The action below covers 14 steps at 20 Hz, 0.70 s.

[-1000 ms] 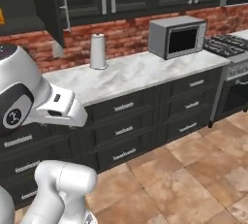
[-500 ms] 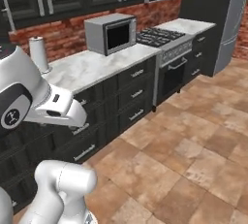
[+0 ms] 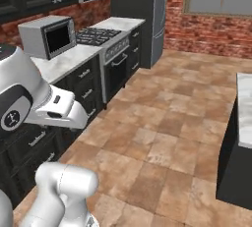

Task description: Pick the candle and candle from the dining table and place them in the open cabinet. Close the cabinet after placing the objects.

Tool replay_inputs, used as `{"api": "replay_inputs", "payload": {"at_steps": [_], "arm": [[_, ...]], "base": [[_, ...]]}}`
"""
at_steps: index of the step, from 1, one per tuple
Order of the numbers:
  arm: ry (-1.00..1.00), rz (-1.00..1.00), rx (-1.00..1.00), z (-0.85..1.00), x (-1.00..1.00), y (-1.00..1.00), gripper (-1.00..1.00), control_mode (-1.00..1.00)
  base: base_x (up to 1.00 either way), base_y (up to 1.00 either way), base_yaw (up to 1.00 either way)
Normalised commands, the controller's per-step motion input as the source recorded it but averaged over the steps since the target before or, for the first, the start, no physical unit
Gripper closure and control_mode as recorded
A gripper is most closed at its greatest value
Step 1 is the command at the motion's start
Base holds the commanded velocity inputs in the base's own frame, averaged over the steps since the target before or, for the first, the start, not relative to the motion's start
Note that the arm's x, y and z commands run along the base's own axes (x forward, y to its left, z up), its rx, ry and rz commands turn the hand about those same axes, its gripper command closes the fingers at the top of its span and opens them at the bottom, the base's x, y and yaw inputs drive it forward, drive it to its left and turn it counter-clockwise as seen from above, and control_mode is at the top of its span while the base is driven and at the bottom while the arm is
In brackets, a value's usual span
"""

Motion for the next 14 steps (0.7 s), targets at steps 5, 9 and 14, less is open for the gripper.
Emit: {"api": "replay_inputs", "payload": {"at_steps": [5, 9, 14], "arm": [[0.0, 0.0, 0.0, 0.0, 0.0, 0.0, -1.0, 1.0], [0.0, 0.0, 0.0, 0.0, 0.0, 0.0, -1.0, 1.0], [0.0, 0.0, 0.0, 0.0, 0.0, 0.0, -1.0, 1.0]], "base": [[0.1, -0.03, -0.56], [0.45, 0.0, -0.39], [0.72, 0.25, -0.16]]}}
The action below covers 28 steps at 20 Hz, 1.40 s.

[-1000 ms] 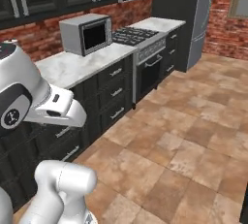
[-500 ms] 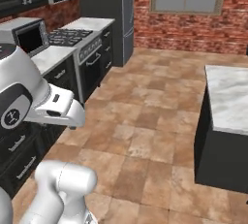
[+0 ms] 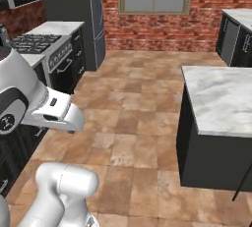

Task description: Pick the candle and candle from the dining table and place them in the open cabinet. Close the cabinet after placing the objects.

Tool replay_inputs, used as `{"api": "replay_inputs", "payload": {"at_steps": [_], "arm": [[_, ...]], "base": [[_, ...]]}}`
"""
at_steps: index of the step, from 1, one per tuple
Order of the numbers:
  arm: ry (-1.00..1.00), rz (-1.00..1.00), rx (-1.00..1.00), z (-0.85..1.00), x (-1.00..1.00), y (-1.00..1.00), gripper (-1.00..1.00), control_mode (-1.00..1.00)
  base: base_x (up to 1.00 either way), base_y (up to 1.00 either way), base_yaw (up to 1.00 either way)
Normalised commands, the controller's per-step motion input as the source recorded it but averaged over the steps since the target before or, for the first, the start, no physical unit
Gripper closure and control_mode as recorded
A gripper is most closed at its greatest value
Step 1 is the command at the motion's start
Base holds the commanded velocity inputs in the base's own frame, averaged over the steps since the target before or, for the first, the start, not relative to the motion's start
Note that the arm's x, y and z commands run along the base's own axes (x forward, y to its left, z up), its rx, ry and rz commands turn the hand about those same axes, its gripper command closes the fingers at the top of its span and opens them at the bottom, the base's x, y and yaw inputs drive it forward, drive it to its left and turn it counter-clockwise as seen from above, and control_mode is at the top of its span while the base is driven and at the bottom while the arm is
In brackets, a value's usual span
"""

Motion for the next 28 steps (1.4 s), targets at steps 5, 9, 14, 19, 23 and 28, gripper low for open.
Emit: {"api": "replay_inputs", "payload": {"at_steps": [5, 9, 14, 19, 23, 28], "arm": [[0.0, 0.0, 0.0, 0.0, 0.0, 0.0, -1.0, 1.0], [0.0, 0.0, 0.0, 0.0, 0.0, 0.0, -1.0, 1.0], [0.0, 0.0, 0.0, 0.0, 0.0, 0.0, -1.0, 1.0], [0.0, 0.0, 0.0, 0.0, 0.0, 0.0, -1.0, 1.0], [0.0, 0.0, 0.0, 0.0, 0.0, 0.0, -1.0, 1.0], [0.0, 0.0, 0.0, 0.0, 0.0, 0.0, -1.0, 1.0]], "base": [[0.85, 0.38, 0.0], [0.9, 0.3, 0.0], [0.94, 0.31, 0.0], [0.91, 0.48, 0.0], [0.91, 0.53, 0.0], [0.94, 0.48, 0.0]]}}
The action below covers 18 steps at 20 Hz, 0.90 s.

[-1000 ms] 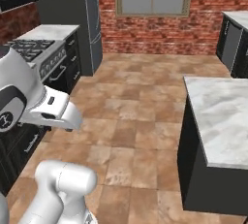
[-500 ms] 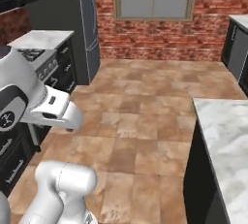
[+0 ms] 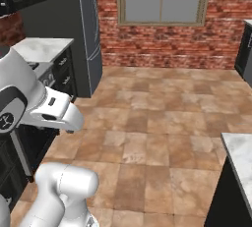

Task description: Pick the candle and candle from the dining table and place them in the open cabinet. Close the cabinet after placing the objects.

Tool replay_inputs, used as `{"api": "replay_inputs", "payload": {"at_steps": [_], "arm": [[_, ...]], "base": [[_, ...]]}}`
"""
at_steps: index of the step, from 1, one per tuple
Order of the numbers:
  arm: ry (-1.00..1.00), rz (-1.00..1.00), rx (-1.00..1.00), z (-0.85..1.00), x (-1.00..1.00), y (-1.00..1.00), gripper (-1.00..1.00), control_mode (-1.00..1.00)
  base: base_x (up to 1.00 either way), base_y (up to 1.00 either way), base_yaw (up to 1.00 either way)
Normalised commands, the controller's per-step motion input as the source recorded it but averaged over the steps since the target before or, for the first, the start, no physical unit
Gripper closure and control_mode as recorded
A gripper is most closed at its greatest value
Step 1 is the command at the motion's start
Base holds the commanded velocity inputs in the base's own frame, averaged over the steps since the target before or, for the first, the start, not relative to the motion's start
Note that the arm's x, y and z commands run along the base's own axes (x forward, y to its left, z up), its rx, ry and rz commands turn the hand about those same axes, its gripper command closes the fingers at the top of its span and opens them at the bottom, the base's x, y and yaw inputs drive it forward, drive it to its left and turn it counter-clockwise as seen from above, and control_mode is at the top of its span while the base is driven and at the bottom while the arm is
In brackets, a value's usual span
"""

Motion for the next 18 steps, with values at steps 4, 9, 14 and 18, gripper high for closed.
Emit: {"api": "replay_inputs", "payload": {"at_steps": [4, 9, 14, 18], "arm": [[0.0, 0.0, 0.0, 0.0, 0.0, 0.0, -1.0, 1.0], [0.0, 0.0, 0.0, 0.0, 0.0, 0.0, -1.0, 1.0], [0.0, 0.0, 0.0, 0.0, 0.0, 0.0, -1.0, 1.0], [0.0, 0.0, 0.0, 0.0, 0.0, 0.0, -1.0, 1.0]], "base": [[0.86, 0.27, -0.01], [0.75, 0.14, -0.13], [0.66, 0.09, -0.27], [0.57, 0.05, -0.34]]}}
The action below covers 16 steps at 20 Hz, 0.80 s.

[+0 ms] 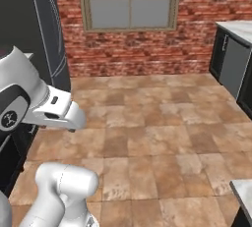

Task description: Pick the candle and candle from the dining table and place them in the open cabinet. Close the cabinet after placing the objects.

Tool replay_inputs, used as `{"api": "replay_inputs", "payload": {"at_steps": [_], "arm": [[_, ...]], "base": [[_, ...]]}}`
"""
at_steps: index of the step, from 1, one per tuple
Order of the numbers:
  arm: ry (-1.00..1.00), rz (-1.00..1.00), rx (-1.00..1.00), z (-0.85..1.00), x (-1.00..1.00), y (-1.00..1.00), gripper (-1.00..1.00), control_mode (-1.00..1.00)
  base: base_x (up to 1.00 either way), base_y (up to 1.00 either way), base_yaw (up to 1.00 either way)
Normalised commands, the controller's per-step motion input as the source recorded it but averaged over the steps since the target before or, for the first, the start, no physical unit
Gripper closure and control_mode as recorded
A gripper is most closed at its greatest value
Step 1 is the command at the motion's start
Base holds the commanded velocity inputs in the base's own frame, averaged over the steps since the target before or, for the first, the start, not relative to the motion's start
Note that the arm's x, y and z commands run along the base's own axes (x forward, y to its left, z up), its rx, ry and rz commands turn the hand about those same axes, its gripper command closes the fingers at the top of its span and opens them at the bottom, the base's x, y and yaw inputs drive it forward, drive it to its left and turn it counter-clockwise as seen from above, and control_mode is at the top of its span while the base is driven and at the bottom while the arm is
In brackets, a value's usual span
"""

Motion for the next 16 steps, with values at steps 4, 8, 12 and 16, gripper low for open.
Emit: {"api": "replay_inputs", "payload": {"at_steps": [4, 8, 12, 16], "arm": [[0.0, 0.0, 0.0, 0.0, 0.0, 0.0, -1.0, 1.0], [0.0, 0.0, 0.0, 0.0, 0.0, 0.0, -1.0, 1.0], [0.0, 0.0, 0.0, 0.0, 0.0, 0.0, -1.0, 1.0], [0.0, 0.0, 0.0, 0.0, 0.0, 0.0, -1.0, 1.0]], "base": [[0.49, 0.05, -0.36], [0.46, 0.1, -0.38], [0.36, 0.26, -0.41], [0.27, 0.41, -0.47]]}}
